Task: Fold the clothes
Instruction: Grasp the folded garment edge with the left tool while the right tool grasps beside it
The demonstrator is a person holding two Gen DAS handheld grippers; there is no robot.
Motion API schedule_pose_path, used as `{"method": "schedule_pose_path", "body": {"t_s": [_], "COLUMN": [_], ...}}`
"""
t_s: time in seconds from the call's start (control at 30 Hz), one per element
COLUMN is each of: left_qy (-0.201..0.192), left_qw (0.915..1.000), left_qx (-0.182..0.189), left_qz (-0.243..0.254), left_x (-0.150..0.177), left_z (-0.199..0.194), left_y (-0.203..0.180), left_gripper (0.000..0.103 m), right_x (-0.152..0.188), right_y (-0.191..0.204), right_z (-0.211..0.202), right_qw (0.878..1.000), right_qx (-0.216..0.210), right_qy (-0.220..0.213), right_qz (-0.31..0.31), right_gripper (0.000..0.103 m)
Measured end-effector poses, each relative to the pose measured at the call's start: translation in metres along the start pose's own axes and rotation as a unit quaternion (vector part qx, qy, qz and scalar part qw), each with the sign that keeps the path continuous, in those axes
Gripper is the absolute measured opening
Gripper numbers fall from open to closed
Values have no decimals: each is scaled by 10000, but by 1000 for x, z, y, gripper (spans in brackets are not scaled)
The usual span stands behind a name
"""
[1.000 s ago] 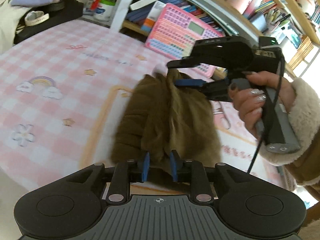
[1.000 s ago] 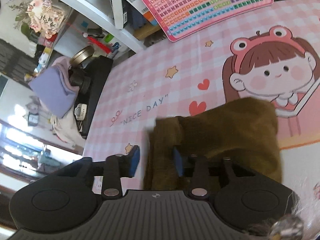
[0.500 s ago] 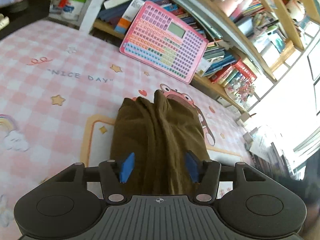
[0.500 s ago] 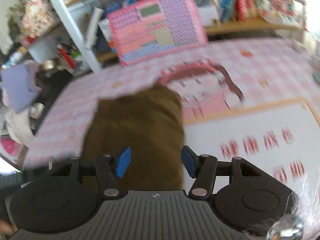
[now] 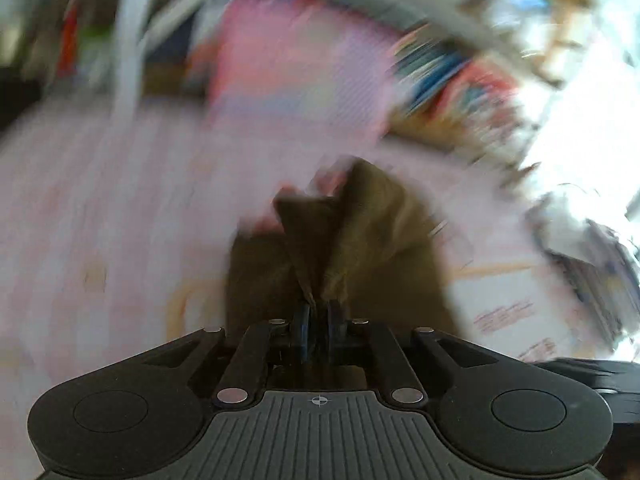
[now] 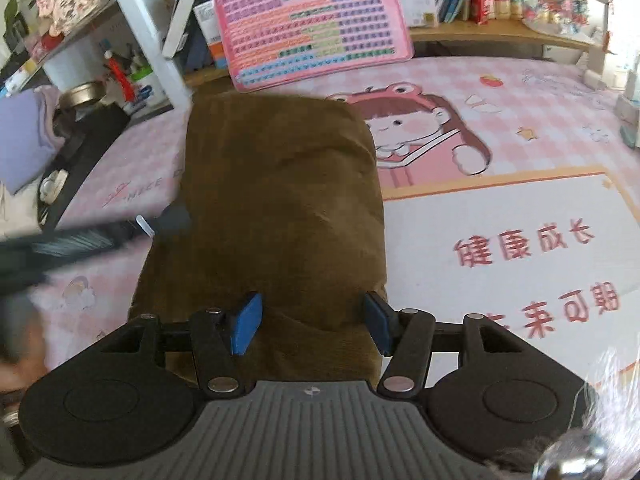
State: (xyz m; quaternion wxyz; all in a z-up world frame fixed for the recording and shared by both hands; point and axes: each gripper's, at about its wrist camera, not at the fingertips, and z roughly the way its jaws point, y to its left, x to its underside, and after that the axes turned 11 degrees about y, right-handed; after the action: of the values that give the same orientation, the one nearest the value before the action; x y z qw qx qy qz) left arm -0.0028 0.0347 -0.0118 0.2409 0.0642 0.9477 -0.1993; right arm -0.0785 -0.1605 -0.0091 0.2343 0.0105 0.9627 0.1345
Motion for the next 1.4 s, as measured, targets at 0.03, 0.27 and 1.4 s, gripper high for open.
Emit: {"method": "schedule_pose_path", "body": {"t_s": [0.03, 0.27, 1.4], "left_qy": [-26, -293, -70], "left_qw": [9999, 9993, 9981], "left_qx": [79, 233, 205], "left_qz": [-89, 34, -585], "left_x": [2, 1, 12], "left_z": [0, -19, -22], "left_y": [6, 5, 37], "left_gripper": [10, 18, 76], "right_x": [0, 0, -7], "right_y": [2, -3, -53], "right_z": [3, 0, 9], "right_qw": [10000, 10000, 9839], "right_qx": [13, 26, -957], "right_qy": [31, -44, 271], "right_qz": [-48, 18, 1486], "right_gripper": [56, 58, 62]}}
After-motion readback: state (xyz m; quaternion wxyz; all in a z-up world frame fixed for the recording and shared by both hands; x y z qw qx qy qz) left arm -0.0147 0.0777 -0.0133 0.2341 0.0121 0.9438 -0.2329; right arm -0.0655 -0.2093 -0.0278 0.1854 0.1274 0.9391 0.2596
